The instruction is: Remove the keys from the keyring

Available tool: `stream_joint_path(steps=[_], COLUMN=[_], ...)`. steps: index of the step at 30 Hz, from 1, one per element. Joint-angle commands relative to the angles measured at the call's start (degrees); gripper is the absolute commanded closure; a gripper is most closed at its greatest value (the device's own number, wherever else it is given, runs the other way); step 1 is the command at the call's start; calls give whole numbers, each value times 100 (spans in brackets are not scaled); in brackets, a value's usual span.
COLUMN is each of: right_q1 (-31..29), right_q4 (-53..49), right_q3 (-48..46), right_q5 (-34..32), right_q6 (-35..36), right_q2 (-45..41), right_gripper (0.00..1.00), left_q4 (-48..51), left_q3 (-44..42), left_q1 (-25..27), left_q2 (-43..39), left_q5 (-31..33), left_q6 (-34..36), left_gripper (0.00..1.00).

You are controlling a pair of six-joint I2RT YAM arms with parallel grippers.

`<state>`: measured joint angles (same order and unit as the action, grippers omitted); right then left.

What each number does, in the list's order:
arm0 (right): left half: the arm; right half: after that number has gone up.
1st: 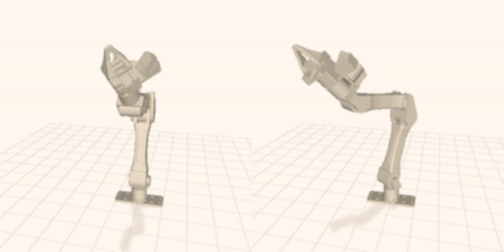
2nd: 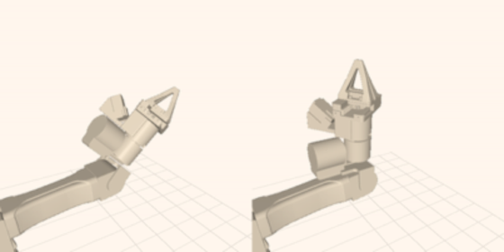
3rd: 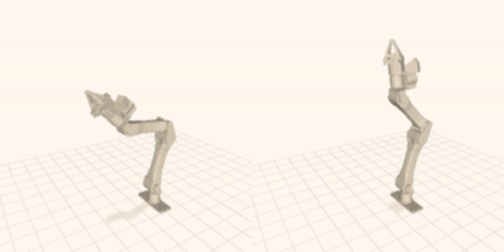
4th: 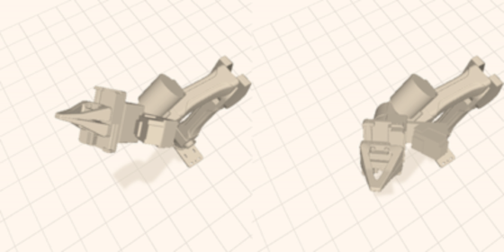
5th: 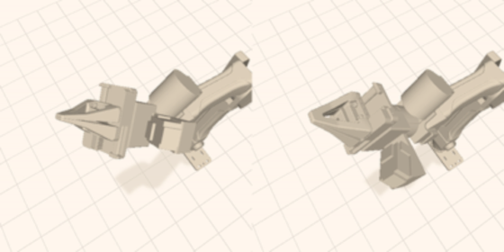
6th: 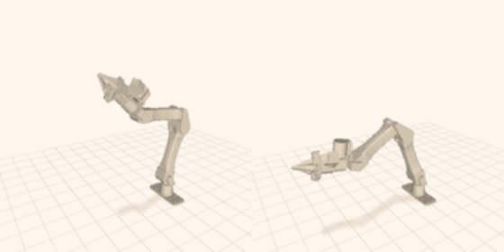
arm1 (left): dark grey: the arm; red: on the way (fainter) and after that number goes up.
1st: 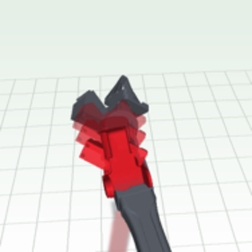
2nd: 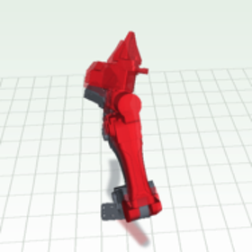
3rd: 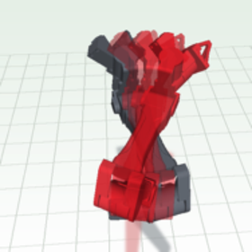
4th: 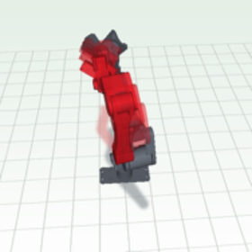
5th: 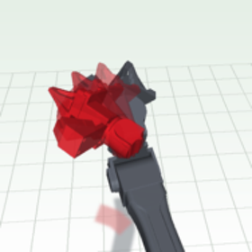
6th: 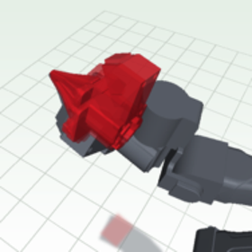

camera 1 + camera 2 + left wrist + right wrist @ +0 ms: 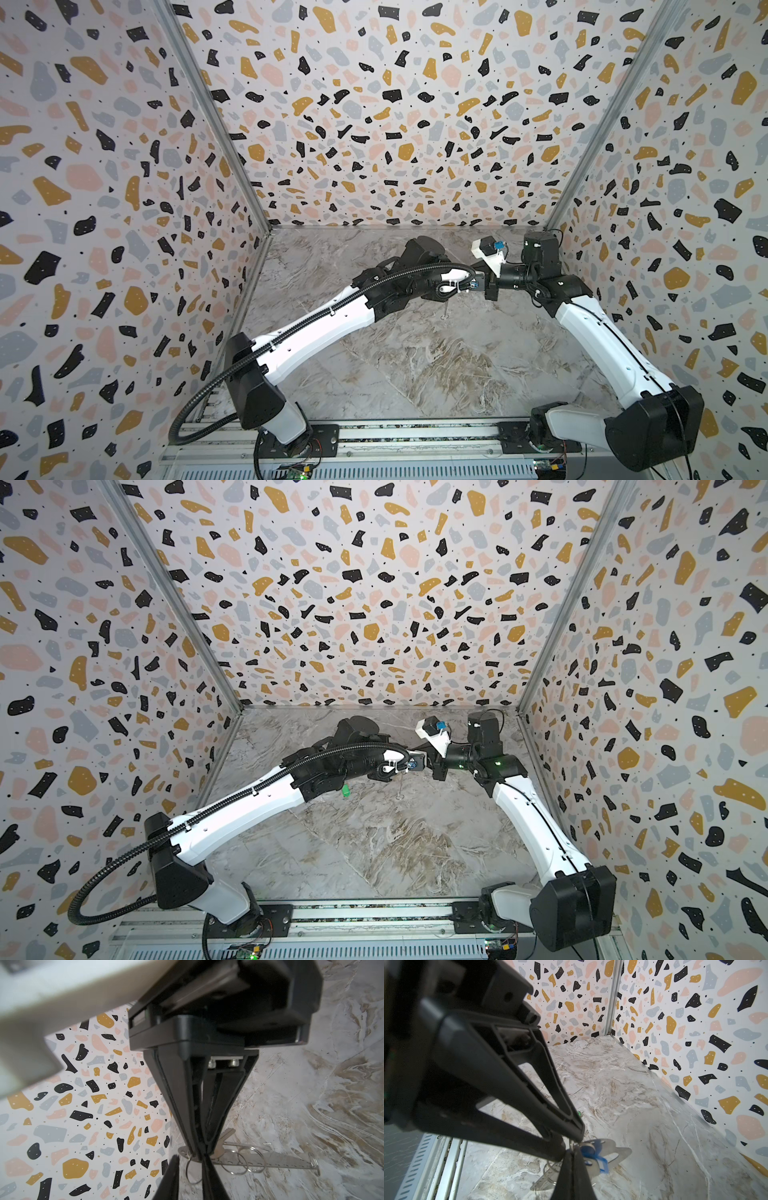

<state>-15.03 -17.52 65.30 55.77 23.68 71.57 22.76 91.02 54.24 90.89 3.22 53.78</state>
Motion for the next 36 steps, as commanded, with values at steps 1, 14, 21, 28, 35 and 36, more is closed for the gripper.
stream_joint_path(steps=[1, 14, 21, 28, 35, 36], right_q1=[-35, -38, -35, -37, -37, -38], right_q4=[-50, -136, -189, -204, -192, -187], right_q3=[180, 105, 104, 103, 78, 76], right_q5=[65, 18, -22, -40, 17, 21], right_q6=[98, 557, 661, 704, 717, 717], right_q2=[-205, -302, -306, -267, -330, -336], right_gripper=[100, 100, 100, 100, 100, 100], left_q4=[-3, 208, 207, 16, 29, 39], left_q3=[192, 394, 319, 153, 185, 196], left_q1=[47, 56, 44, 32, 27, 28], left_q2=[69, 220, 95, -41, 41, 56], left_q5=[250, 511, 570, 513, 556, 556], left_q6=[18, -44, -62, -119, -107, -109], left_gripper=[76, 79, 69, 75, 77, 78])
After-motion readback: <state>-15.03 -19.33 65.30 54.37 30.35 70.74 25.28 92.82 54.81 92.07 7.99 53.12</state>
